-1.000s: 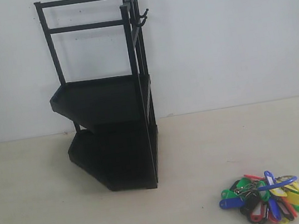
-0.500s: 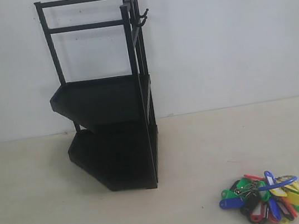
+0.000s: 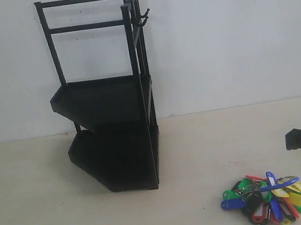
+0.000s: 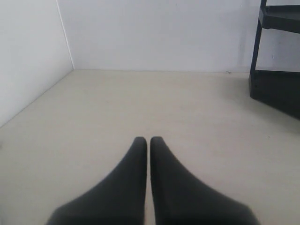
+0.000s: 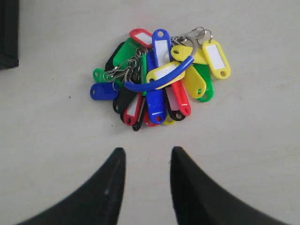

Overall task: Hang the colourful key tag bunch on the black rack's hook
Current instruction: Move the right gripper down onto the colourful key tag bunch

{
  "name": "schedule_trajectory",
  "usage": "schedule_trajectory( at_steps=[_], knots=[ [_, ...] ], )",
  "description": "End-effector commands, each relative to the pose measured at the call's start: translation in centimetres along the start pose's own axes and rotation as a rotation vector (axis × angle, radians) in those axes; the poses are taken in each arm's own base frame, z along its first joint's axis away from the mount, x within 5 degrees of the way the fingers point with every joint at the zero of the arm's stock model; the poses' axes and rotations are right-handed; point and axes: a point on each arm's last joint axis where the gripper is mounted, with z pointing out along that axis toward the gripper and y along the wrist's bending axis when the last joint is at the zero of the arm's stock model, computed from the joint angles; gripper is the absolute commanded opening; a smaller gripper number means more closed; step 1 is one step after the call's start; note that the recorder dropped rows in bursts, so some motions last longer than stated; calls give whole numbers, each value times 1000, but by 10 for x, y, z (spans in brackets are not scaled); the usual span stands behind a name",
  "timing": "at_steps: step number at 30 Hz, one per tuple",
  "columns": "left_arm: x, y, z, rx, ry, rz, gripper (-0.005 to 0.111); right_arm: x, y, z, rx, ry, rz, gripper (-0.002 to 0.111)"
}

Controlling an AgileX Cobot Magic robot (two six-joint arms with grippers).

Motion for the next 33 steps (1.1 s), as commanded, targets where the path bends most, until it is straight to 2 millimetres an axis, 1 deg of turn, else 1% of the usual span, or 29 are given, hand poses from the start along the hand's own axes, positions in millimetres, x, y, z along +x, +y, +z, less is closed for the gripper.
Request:
schedule_trajectory(
  at_steps=[1,7,14,15,16,26,29,33],
  knots=[
    [-1,0,0,2,-1,-5,4,-10,-2,19,-14,-38,118,58],
    [-1,0,0,2,-1,-5,4,-15,-7,51,-3,-45,233,58],
    [-1,0,0,2,-1,-5,4,-14,-16,77,36,-32,281,58],
    [-1,0,0,2,-1,-5,4,-14,-18,84,43,-34,311,58],
    [-1,0,0,2,-1,-5,4,-14,-19,87,47,-39,322,58],
    [-1,0,0,2,-1,-5,4,-19,-29,109,89,-124,376,58],
    [-1,0,0,2,-1,-5,4,-20,-28,110,89,-143,370,58],
    [-1,0,0,2,-1,-5,4,-24,-24,109,75,-127,370,58]
  ],
)
